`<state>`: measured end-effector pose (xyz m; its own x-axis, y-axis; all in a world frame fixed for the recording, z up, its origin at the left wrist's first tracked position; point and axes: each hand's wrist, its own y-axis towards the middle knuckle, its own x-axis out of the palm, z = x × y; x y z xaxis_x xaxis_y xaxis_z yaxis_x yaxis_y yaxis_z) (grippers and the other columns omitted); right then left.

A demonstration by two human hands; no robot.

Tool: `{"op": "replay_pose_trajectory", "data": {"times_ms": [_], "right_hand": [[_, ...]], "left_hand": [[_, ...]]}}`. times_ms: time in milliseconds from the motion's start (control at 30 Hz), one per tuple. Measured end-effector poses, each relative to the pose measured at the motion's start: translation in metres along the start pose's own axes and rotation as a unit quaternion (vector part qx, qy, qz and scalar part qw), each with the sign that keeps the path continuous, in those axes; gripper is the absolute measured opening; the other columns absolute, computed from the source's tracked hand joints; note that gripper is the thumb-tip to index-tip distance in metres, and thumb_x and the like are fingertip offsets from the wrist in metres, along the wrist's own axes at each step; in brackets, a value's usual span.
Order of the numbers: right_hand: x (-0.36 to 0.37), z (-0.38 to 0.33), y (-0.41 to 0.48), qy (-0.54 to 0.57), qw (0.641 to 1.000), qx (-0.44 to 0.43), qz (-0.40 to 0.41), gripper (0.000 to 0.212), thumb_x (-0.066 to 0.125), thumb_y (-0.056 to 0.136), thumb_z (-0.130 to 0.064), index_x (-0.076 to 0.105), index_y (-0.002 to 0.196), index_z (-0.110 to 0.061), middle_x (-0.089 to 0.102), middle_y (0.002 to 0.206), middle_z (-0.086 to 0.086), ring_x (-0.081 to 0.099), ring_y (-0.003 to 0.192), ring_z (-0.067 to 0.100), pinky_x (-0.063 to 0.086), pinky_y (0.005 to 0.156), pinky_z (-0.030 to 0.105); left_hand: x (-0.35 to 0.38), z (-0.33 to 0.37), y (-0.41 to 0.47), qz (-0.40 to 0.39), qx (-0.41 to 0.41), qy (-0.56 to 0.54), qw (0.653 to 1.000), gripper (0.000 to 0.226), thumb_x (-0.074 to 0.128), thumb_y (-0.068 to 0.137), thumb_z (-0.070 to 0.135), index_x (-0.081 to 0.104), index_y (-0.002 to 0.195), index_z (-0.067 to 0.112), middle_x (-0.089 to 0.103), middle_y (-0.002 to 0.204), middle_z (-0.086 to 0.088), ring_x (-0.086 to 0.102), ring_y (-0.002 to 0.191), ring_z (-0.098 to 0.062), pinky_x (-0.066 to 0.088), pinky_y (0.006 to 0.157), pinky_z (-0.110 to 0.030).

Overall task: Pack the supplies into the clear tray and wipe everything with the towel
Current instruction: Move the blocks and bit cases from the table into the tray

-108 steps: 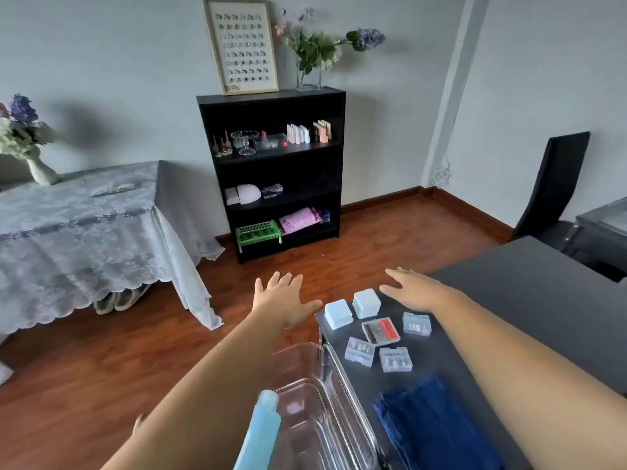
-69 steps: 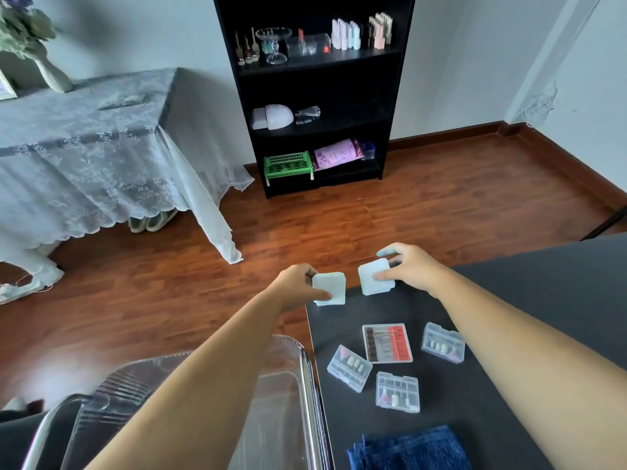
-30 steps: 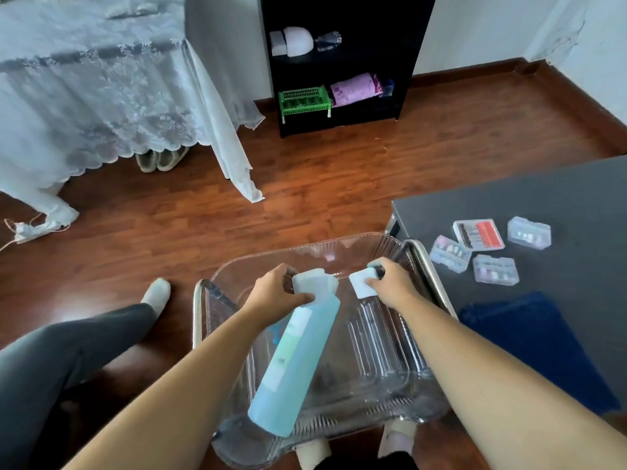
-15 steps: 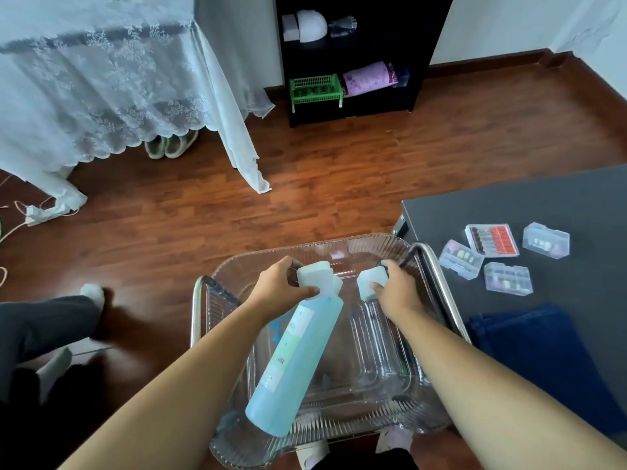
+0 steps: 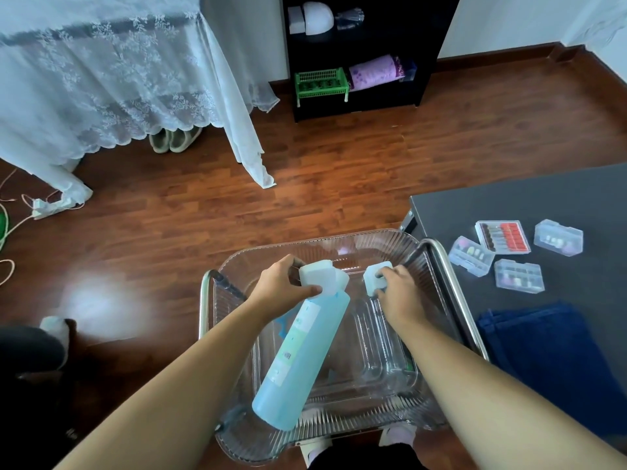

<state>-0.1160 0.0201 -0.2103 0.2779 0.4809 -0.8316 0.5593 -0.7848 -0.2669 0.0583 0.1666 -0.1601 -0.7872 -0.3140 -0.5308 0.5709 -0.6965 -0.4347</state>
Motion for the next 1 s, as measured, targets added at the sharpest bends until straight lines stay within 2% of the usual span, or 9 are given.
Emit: {"op": "replay_pose_trajectory", "data": {"times_ms": [133,267,400,500,667,733,800,900,1000], "right_hand": [[-0.005,-0.003,0.002,0.005,1.000,0.013,-0.004,0.033,0.060,0.083,0.000,0.060,0.115,-0.006,0.051,0.117,0.012,0.052,0.102,0.029,0.044,0.084,0.034],[-0.020,-0.011,-0.003,0.011,1.000,-0.005,-0.010,0.035,0.065,0.082,-0.004,0.059,0.116,-0.012,0.052,0.118,0.008,0.053,0.102,0.027,0.044,0.086,0.034],[-0.049,-0.030,-0.009,0.011,0.997,-0.071,-0.011,0.035,0.067,0.083,-0.009,0.059,0.116,-0.015,0.054,0.118,0.004,0.055,0.104,0.024,0.044,0.085,0.033],[-0.078,-0.044,-0.014,-0.001,0.990,-0.138,0.007,0.031,0.068,0.083,-0.014,0.060,0.113,-0.017,0.054,0.115,0.001,0.054,0.098,0.019,0.037,0.078,0.027],[-0.128,-0.039,-0.025,-0.043,0.981,-0.173,0.075,0.032,0.069,0.083,-0.020,0.061,0.114,-0.017,0.056,0.118,0.001,0.047,0.116,0.021,0.040,0.091,0.035],[-0.139,-0.025,-0.030,-0.065,0.979,-0.173,0.083,0.038,0.069,0.083,-0.022,0.059,0.120,-0.015,0.056,0.123,0.002,0.046,0.119,0.022,0.038,0.097,0.035],[-0.145,-0.008,-0.035,-0.086,0.981,-0.164,0.059,0.045,0.067,0.085,-0.025,0.055,0.128,-0.016,0.052,0.132,0.001,0.045,0.124,0.021,0.036,0.101,0.035],[-0.143,0.013,-0.039,-0.087,0.983,-0.160,0.011,0.054,0.062,0.088,-0.026,0.044,0.138,-0.021,0.043,0.144,-0.003,0.038,0.132,0.018,0.032,0.108,0.035],[-0.137,0.024,-0.039,-0.062,0.984,-0.168,0.000,0.057,0.058,0.090,-0.027,0.037,0.143,-0.024,0.037,0.149,-0.004,0.031,0.138,0.017,0.028,0.110,0.036]], "left_hand": [[-0.002,0.002,-0.004,-0.001,0.002,0.002,1.000,0.039,0.083,0.067,0.033,0.057,0.094,0.024,0.067,0.091,0.008,0.064,0.078,-0.007,0.047,0.061,-0.017],[-0.006,0.007,-0.011,0.000,0.010,-0.003,1.000,0.035,0.083,0.067,0.031,0.054,0.088,0.028,0.068,0.089,0.008,0.063,0.076,-0.006,0.044,0.059,-0.016],[-0.011,0.018,-0.018,-0.001,0.018,0.002,1.000,0.039,0.083,0.067,0.032,0.056,0.094,0.024,0.067,0.089,0.007,0.062,0.075,-0.006,0.043,0.058,-0.014],[-0.010,0.029,-0.022,0.002,0.027,0.000,1.000,0.039,0.082,0.067,0.033,0.057,0.095,0.023,0.065,0.086,0.010,0.060,0.072,-0.004,0.040,0.054,-0.012],[0.008,0.045,-0.030,-0.018,0.041,-0.002,0.999,0.037,0.082,0.068,0.034,0.057,0.093,0.021,0.064,0.084,0.007,0.057,0.069,-0.005,0.041,0.053,-0.016],[0.022,0.051,-0.033,-0.026,0.048,0.010,0.998,0.040,0.081,0.069,0.034,0.057,0.096,0.018,0.063,0.088,0.004,0.057,0.072,-0.010,0.044,0.059,-0.022],[0.041,0.056,-0.035,-0.039,0.047,0.021,0.998,0.042,0.081,0.069,0.033,0.057,0.100,0.016,0.063,0.093,0.000,0.056,0.077,-0.015,0.044,0.064,-0.026],[0.075,0.057,-0.036,-0.058,0.024,0.019,0.998,0.039,0.080,0.071,0.028,0.054,0.099,0.016,0.066,0.103,-0.008,0.057,0.078,-0.016,0.044,0.063,-0.022],[0.109,0.054,-0.035,-0.063,-0.035,-0.015,0.997,0.046,0.079,0.073,0.026,0.055,0.109,0.008,0.066,0.107,-0.013,0.062,0.093,-0.026,0.049,0.074,-0.033]]}}
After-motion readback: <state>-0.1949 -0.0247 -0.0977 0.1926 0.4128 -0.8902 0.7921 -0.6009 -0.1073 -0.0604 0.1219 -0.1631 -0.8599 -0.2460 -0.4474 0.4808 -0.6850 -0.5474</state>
